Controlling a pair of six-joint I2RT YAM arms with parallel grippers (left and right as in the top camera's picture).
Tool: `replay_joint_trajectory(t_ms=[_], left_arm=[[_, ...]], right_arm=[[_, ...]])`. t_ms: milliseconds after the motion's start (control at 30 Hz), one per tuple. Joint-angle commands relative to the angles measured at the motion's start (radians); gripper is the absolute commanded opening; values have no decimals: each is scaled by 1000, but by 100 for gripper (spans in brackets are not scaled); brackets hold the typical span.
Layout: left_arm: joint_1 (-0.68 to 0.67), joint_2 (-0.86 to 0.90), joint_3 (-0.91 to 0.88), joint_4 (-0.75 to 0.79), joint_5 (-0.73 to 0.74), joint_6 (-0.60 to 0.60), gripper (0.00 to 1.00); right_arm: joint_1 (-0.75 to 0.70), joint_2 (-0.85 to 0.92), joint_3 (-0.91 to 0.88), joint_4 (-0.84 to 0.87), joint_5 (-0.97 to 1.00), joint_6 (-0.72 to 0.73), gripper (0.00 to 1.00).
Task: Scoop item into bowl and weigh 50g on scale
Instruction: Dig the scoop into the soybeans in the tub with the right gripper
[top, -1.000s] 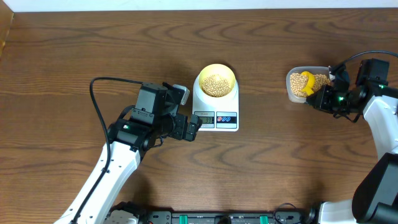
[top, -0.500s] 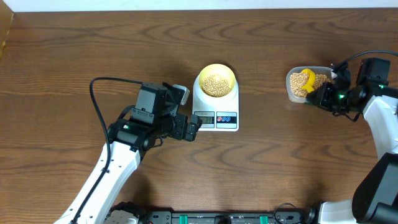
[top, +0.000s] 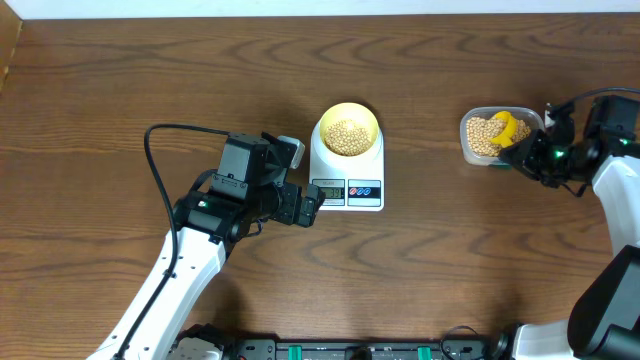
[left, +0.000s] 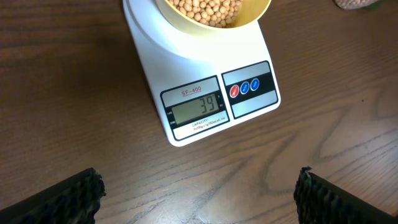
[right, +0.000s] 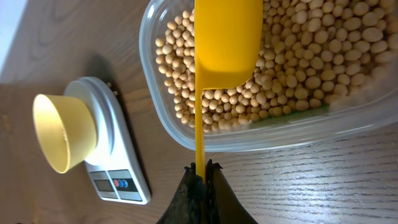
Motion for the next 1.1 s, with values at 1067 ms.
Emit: replay_joint_trajectory(t_ms=[1067], left_arm=[[-2,4,2,1,-10,3,100]], right_arm=[[-192,7,-2,-80,-530,-17,1]])
